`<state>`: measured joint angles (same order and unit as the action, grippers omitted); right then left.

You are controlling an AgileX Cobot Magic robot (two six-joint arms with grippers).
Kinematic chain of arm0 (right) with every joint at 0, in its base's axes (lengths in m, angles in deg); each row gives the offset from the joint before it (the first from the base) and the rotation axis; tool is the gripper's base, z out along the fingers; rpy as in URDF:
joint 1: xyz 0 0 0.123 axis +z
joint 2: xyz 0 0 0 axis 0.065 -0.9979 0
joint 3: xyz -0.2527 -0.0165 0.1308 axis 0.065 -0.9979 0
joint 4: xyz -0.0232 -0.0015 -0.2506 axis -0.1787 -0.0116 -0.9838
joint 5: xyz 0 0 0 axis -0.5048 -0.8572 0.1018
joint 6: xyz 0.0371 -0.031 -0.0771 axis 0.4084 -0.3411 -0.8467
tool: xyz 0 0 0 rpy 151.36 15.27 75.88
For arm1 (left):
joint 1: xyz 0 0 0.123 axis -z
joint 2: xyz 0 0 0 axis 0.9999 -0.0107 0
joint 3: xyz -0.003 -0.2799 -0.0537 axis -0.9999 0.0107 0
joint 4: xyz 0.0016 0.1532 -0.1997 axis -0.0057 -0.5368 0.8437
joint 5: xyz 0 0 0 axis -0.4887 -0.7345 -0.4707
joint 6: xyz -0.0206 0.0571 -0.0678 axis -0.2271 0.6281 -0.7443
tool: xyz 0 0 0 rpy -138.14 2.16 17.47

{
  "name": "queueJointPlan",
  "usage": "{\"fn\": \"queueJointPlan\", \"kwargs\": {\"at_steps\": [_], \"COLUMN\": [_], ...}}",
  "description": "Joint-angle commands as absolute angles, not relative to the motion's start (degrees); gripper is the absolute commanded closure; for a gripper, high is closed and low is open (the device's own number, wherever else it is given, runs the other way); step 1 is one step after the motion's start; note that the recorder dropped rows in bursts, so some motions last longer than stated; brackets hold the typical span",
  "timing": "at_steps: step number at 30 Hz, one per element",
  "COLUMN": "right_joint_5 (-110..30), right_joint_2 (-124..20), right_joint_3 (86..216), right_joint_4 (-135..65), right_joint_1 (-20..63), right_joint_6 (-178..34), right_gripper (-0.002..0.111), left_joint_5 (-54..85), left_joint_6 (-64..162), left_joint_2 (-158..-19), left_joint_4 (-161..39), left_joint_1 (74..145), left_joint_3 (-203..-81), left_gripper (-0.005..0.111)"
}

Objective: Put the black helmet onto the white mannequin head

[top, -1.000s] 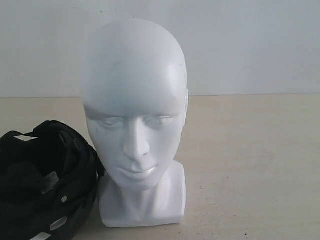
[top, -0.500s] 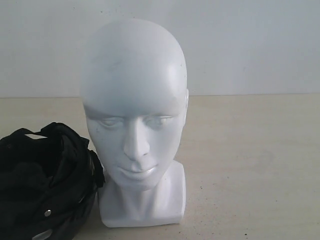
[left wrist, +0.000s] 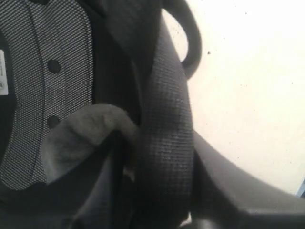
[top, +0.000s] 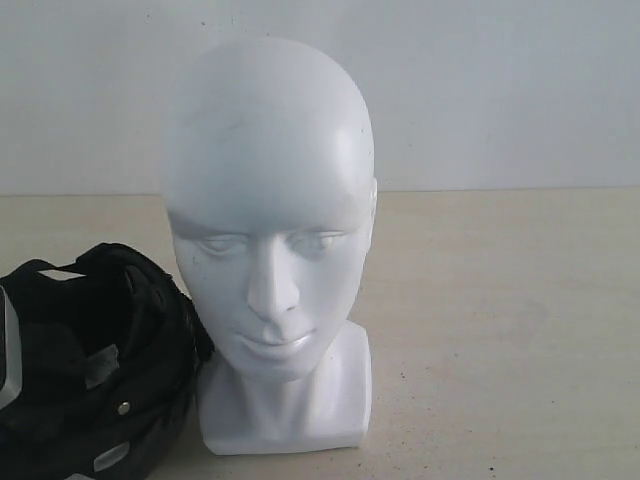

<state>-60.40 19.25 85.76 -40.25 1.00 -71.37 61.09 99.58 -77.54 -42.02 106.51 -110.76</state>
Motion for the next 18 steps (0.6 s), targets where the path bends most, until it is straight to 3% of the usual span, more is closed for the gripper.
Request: {"fn": "queueJointPlan", "kwargs": {"at_steps": [1, 3, 18], "right_joint_5": [-59.75, -59.75, -59.64], "right_joint_2": [19.53, 19.53, 19.53], "right_joint_3": [85.79, 85.79, 85.79], "right_joint_4": [-40.51, -40.51, -40.51], "right_joint_1": [0.79, 0.79, 0.79], "right_joint_6": [-71.37, -71.37, -71.37], "right_gripper": [0.108, 0.108, 0.108], "left_joint_5": [60.01, 61.71, 65.26], "left_joint_6": [100.04, 99.89, 95.96], "left_joint_2": [-77.62, -77.62, -76.41], "left_joint_4": [-40.67, -41.5, -47.09], "left_joint_1": [106.68, 106.68, 106.68], "left_joint_3": [-110.64, -110.64, -110.54], "left_gripper": [0.052, 0.046, 0.047]}}
